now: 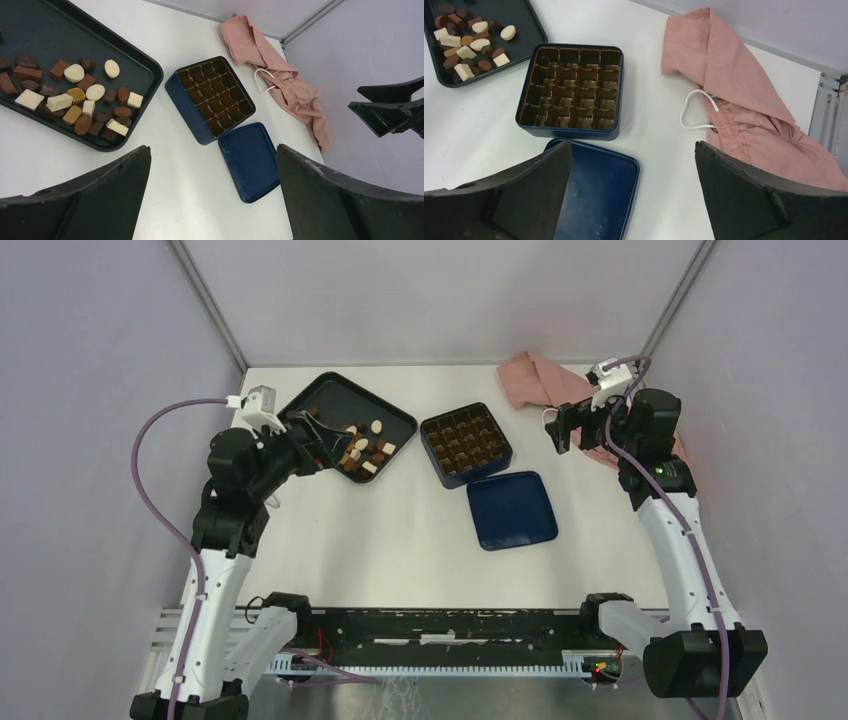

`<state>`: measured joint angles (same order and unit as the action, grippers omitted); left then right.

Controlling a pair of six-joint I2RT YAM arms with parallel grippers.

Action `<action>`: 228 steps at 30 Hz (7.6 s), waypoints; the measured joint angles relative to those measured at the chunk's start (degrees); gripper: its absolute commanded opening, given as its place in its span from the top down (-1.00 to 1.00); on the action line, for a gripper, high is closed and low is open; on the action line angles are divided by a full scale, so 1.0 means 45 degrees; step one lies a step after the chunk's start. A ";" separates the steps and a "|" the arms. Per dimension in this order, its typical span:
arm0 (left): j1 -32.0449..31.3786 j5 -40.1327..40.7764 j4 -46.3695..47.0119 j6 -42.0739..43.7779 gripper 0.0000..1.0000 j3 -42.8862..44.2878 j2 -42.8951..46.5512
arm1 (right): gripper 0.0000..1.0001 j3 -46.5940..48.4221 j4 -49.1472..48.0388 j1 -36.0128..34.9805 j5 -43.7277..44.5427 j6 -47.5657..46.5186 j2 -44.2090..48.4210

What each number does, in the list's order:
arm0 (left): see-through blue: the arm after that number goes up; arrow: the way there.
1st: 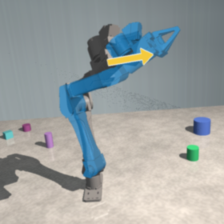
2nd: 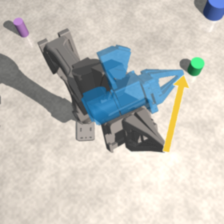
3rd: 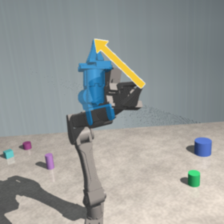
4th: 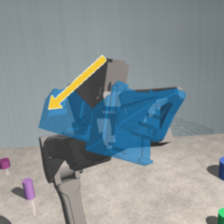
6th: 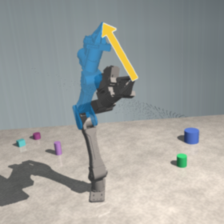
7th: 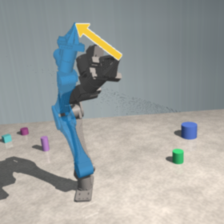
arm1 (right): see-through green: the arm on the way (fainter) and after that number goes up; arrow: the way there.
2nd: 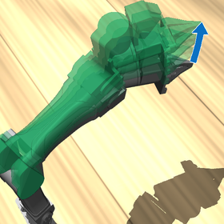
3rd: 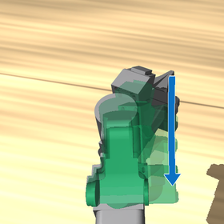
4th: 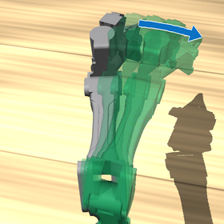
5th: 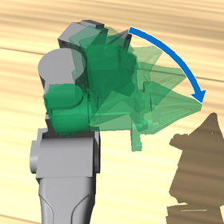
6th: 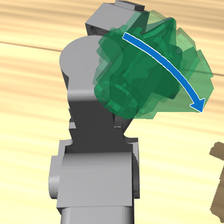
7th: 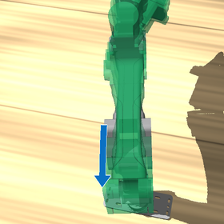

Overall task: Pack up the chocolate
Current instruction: Pick up the clamp at the center of the board.

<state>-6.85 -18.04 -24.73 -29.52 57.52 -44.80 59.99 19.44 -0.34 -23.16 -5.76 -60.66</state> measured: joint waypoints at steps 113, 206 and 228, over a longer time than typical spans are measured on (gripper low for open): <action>-0.7456 -0.4843 1.9691 -0.5328 0.96 -0.4362 -0.5960 | -0.84 -0.6649 -1.6480 -0.3453 -0.8845 1.2313 -0.0937; -1.0030 -0.1792 2.1090 -0.1817 -0.82 -0.6771 -0.8485 | 1.00 -0.6883 -1.7262 -0.3313 -0.9709 1.4217 -0.2443; -1.0953 -0.0753 2.4499 -0.3104 -0.42 -0.6227 -1.1754 | 1.00 -0.6878 -1.7830 -0.3317 -0.9641 1.4892 -0.2424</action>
<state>-56.14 -21.43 85.52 -43.48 29.50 -97.69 29.04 -60.80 -15.27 -66.54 61.25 -71.57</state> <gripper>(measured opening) 0.723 0.069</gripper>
